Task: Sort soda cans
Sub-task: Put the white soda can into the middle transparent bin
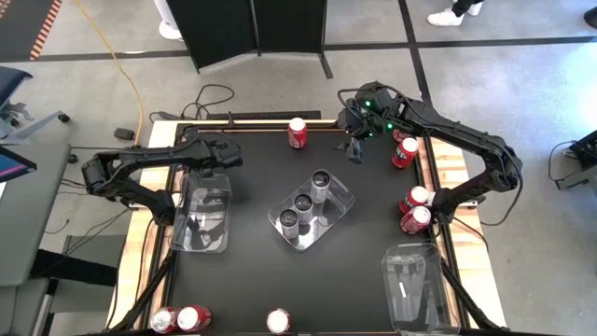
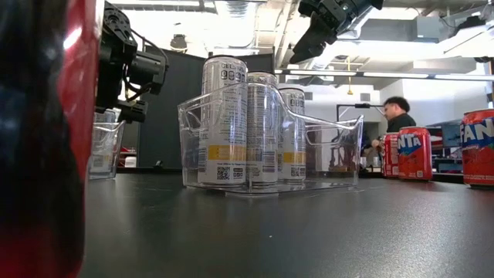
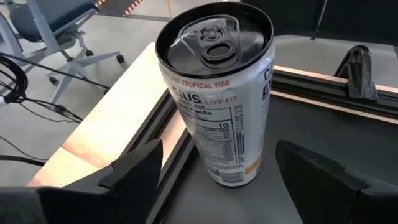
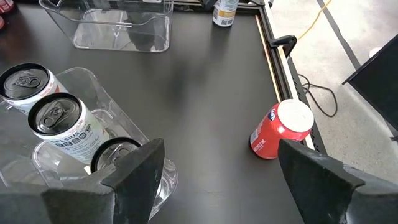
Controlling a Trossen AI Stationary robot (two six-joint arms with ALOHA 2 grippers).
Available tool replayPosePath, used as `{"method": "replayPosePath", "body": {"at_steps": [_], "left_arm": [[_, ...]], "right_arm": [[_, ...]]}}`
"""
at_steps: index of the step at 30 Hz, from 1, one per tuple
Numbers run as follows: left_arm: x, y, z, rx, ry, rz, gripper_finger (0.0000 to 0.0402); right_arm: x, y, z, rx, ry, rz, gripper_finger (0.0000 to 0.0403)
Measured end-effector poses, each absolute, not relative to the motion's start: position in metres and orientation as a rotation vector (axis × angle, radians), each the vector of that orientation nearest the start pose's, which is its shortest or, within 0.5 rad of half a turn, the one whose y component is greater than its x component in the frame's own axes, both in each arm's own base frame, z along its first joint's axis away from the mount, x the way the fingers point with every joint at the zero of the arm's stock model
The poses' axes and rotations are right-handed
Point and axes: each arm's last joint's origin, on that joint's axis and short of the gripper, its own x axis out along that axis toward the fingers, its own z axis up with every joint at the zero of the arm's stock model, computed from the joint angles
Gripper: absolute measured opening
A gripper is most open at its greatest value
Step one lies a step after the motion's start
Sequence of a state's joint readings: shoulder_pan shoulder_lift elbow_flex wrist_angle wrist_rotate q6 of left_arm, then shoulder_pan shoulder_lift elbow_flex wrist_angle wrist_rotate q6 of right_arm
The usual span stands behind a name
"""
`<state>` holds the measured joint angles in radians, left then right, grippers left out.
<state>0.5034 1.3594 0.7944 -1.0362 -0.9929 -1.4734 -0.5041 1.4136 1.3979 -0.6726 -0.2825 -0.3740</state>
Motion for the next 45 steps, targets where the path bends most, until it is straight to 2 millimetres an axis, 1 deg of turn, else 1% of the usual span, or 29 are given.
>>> {"method": "replayPosePath", "body": {"at_steps": [9,18,38,45], "left_arm": [[0.162,0.124,0.198,-0.512,0.490,2.001,0.0309],[0.163,0.135,0.198,-0.504,0.487,1.982,0.0309],[0.157,0.143,0.198,-0.490,0.516,2.016,0.0309],[0.156,0.148,0.198,-0.482,0.518,2.011,0.0309]], "right_arm": [[0.265,-0.137,0.360,-0.097,0.660,-0.091,0.0331],[0.265,-0.137,0.360,-0.096,0.660,-0.091,0.0331],[0.266,-0.137,0.360,-0.098,0.657,-0.092,0.0331],[0.266,-0.137,0.360,-0.098,0.657,-0.092,0.0331]]}}
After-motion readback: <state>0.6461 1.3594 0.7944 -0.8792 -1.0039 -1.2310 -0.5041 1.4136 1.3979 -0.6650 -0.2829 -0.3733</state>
